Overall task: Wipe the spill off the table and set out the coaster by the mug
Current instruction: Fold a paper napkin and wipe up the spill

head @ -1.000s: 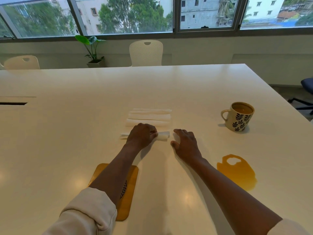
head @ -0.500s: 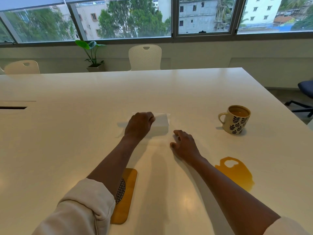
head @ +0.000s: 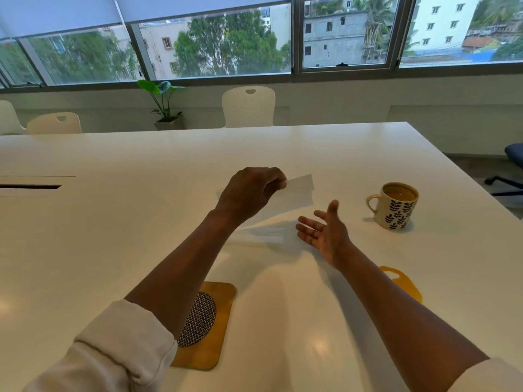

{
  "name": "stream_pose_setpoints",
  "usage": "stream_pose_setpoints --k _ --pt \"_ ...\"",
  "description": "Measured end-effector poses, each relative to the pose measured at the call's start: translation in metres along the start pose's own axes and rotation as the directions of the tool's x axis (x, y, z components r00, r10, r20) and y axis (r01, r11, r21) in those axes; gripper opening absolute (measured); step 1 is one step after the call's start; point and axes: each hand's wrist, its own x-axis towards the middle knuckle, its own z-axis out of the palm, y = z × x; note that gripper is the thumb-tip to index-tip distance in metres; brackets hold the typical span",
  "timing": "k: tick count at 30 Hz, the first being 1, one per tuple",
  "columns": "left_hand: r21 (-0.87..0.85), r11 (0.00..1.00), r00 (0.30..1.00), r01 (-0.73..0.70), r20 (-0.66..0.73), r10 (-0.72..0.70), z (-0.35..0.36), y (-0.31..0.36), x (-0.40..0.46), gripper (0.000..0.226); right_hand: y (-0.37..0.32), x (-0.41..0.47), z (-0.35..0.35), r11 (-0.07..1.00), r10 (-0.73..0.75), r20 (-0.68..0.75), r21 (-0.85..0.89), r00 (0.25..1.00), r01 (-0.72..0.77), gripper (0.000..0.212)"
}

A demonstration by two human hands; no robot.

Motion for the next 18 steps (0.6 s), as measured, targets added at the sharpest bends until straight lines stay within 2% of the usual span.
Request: stream_pose_setpoints --k 2,5,9,10,13,18 --pt "-0.013 1.000 0.999 -0.027 0.033 0.027 -0.003 0.009 -0.002 0.009 -0.008 -0.002 -0.005 0.996 0.054 0.014 0.072 0.998 -0.055 0.082" --pt "-0.068 0.996 0.992 -0.050 0.109 0.057 -0.004 0.023 -0.004 0.009 -0.016 -0.008 -0.009 0.990 0.117 0.054 0.073 0.992 -0.120 0.070" --pt "-0.123 0.992 0.966 -0.006 0.254 0.037 0.001 0.037 -0.009 0.012 -0.020 -0.025 -0.008 0.993 0.110 0.043 -0.046 0.993 -0.108 0.019" --pt "-0.122 0.992 0.958 0.008 0.286 0.028 0.003 0.039 -0.010 0.013 -0.021 -0.028 -0.010 0.993 0.089 0.050 -0.078 0.995 -0.085 0.014" --pt "-0.126 0.990 0.951 0.058 0.310 -0.016 0.010 0.041 -0.016 0.013 -0.020 -0.031 -0.017 0.975 0.018 0.037 -0.222 0.999 -0.009 0.036" --pt "-0.191 0.969 0.944 0.160 0.316 -0.094 0.020 0.039 -0.023 0.016 -0.026 -0.043 -0.026 0.918 -0.111 0.098 -0.371 0.989 0.140 0.026"
